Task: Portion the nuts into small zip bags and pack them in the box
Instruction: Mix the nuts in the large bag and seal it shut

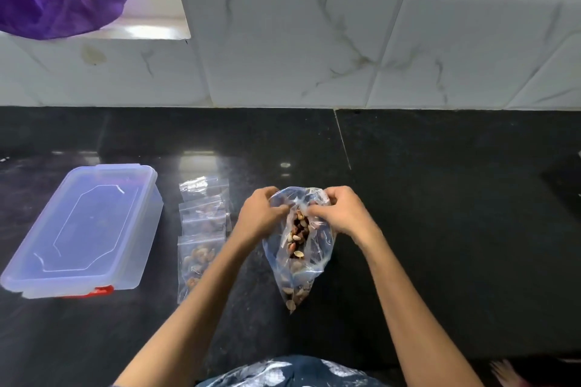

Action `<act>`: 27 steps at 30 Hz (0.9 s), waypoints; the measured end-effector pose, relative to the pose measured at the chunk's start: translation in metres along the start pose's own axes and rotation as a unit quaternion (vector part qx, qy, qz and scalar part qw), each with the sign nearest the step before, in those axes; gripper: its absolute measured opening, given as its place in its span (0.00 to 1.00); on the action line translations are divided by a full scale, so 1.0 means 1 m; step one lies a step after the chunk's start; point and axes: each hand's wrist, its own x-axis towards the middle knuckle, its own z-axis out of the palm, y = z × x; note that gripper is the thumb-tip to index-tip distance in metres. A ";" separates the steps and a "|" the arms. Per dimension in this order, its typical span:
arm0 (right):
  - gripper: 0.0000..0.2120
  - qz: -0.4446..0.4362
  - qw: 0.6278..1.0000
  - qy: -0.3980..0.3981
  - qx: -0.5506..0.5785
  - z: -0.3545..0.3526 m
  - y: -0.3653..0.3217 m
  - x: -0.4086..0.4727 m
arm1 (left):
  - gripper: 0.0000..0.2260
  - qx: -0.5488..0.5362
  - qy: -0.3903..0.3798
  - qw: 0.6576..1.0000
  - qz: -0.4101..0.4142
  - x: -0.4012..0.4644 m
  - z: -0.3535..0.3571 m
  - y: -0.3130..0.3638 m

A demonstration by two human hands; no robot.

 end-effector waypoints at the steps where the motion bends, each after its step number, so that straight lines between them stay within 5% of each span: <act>1: 0.07 -0.027 0.995 0.068 -0.065 0.006 0.000 -0.002 | 0.03 0.073 0.091 0.992 0.045 -0.004 0.007 0.001; 3: 0.06 -0.080 0.972 0.171 -0.143 0.017 -0.003 -0.011 | 0.07 0.185 0.213 0.953 0.113 -0.012 0.018 0.003; 5: 0.06 -0.102 0.962 0.201 -0.156 0.023 -0.001 -0.015 | 0.06 0.206 0.238 0.941 0.125 -0.016 0.024 0.002; 9: 0.14 -0.029 0.999 0.035 0.007 0.002 -0.004 -0.014 | 0.11 -0.051 0.018 0.998 0.029 -0.013 0.002 0.004; 12: 0.23 0.035 0.975 -0.133 0.175 -0.017 -0.012 -0.012 | 0.20 -0.114 -0.109 0.987 -0.036 -0.013 -0.018 0.017; 14: 0.25 0.076 0.943 -0.214 0.245 -0.023 -0.010 -0.002 | 0.24 -0.205 -0.214 0.950 -0.098 -0.004 -0.028 0.022; 18: 0.25 0.096 0.910 -0.302 0.269 -0.030 -0.002 0.017 | 0.15 -0.192 -0.282 0.928 -0.151 0.020 -0.037 0.021; 24: 0.12 0.057 0.884 -0.312 0.343 -0.032 -0.003 0.018 | 0.09 -0.258 -0.298 0.910 -0.126 0.022 -0.048 0.017; 27: 0.03 0.003 0.964 -0.176 0.201 -0.017 -0.011 0.011 | 0.07 -0.163 -0.133 0.978 0.014 0.023 -0.031 0.007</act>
